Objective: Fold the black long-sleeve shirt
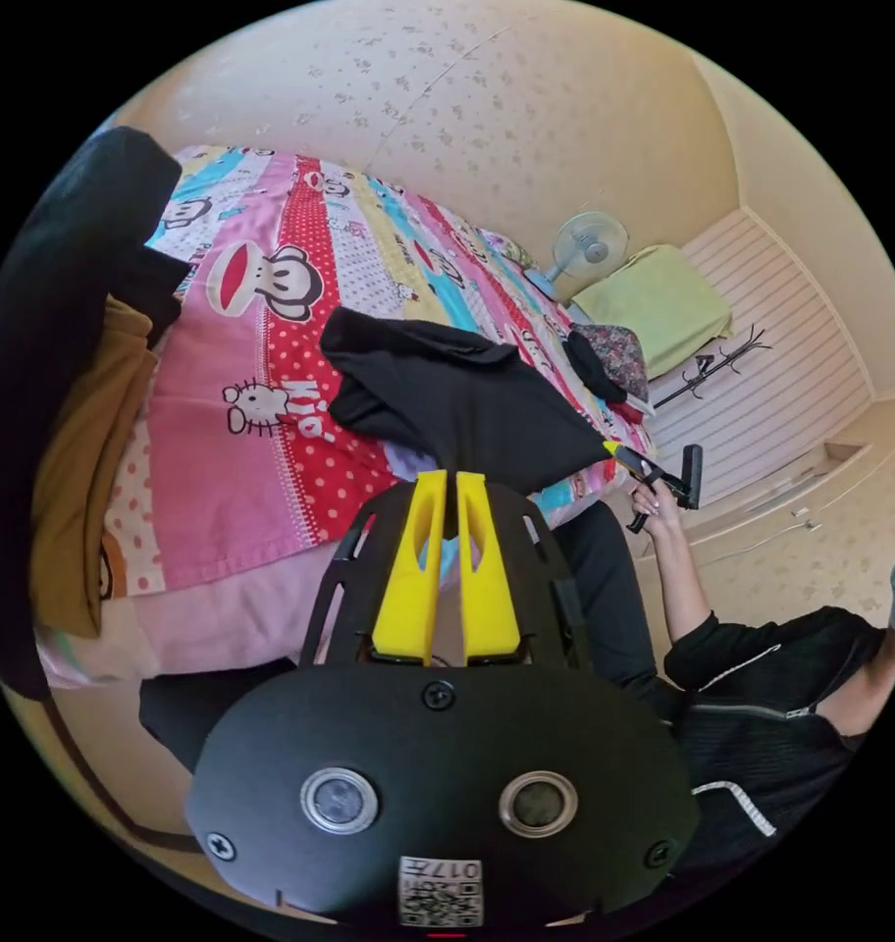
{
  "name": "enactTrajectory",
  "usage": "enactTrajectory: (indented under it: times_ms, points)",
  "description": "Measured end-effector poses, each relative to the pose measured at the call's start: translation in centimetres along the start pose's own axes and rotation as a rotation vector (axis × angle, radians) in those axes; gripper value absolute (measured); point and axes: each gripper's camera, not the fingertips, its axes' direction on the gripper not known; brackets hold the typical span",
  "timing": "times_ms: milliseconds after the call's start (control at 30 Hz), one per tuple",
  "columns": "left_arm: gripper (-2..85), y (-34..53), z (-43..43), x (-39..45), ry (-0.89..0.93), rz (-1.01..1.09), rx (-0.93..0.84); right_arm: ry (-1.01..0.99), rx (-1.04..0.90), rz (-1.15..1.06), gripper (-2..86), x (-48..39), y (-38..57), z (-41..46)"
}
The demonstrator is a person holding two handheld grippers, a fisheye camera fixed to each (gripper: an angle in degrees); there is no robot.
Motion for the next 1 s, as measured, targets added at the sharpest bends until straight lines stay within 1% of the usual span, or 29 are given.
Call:
enactTrajectory:
  times_ms: [67,133,200,233,300,367,433,500,567,633,667,700,733,767,800,833,867,1000]
  points:
    - [0.3,2.0,1.4,-1.0,-0.027,-0.029,-0.023,0.002,-0.043,0.054,3.7,1.6,1.0,1.5]
    - [0.0,4.5,3.4,-3.5,0.087,-0.151,-0.042,-0.073,-0.045,0.128,4.0,3.4,2.0,2.8]
    - [-0.3,6.0,3.2,-4.2,0.139,-0.183,-0.001,-0.202,0.014,0.209,5.2,4.6,2.8,1.9]
    - [-0.5,6.9,2.2,-4.0,0.134,-0.185,0.038,-0.213,0.035,0.21,5.7,4.5,2.9,1.4]
    - [-0.7,7.8,-0.1,-2.8,0.063,-0.18,0.106,-0.165,0.157,0.158,8.1,2.4,3.2,-1.7]
    - [-0.6,7.9,-2.7,-0.3,0.004,-0.12,0.198,-0.119,0.178,0.069,9.3,-0.3,2.7,-3.1]
    - [0.1,6.6,-4.6,3.8,-0.022,0.019,0.302,-0.099,0.138,-0.015,10.2,-3.3,1.7,-3.1]
    - [2.2,4.6,-3.8,6.8,-0.05,0.114,0.306,-0.109,0.058,-0.051,11.7,-7.0,0.3,-0.8]
    - [5.0,2.7,-1.7,9.0,-0.164,0.139,0.299,-0.129,0.022,-0.065,12.4,-9.8,0.1,2.2]
    - [6.1,0.7,2.7,10.3,-0.317,0.177,0.291,-0.165,-0.055,-0.069,12.4,-12.2,0.2,5.7]
    - [6.1,0.5,4.1,10.2,-0.342,0.175,0.281,-0.19,-0.083,-0.066,12.2,-13.6,0.5,7.6]
    - [5.7,0.2,7.4,9.4,-0.372,0.162,0.231,-0.219,-0.084,-0.07,11.6,-15.0,0.9,9.0]
    - [4.9,0.4,10.8,8.2,-0.38,0.138,0.15,-0.23,-0.083,-0.078,11.3,-15.7,1.0,9.7]
    - [4.6,0.7,12.2,7.6,-0.373,0.127,0.125,-0.241,-0.09,-0.108,10.5,-17.2,1.0,10.9]
    - [3.8,2.2,12.5,6.9,-0.352,0.1,0.24,-0.226,-0.122,-0.145,9.8,-18.7,0.7,12.2]
    - [3.3,3.0,12.2,6.6,-0.327,0.089,0.297,-0.212,-0.147,-0.164,9.6,-19.4,0.4,12.9]
    - [3.1,3.1,12.2,6.5,-0.322,0.089,0.298,-0.183,-0.192,-0.206,9.1,-20.9,-0.4,14.4]
    - [2.8,3.4,12.3,6.4,-0.306,0.122,0.294,-0.17,-0.219,-0.302,7.8,-25.9,-3.5,18.5]
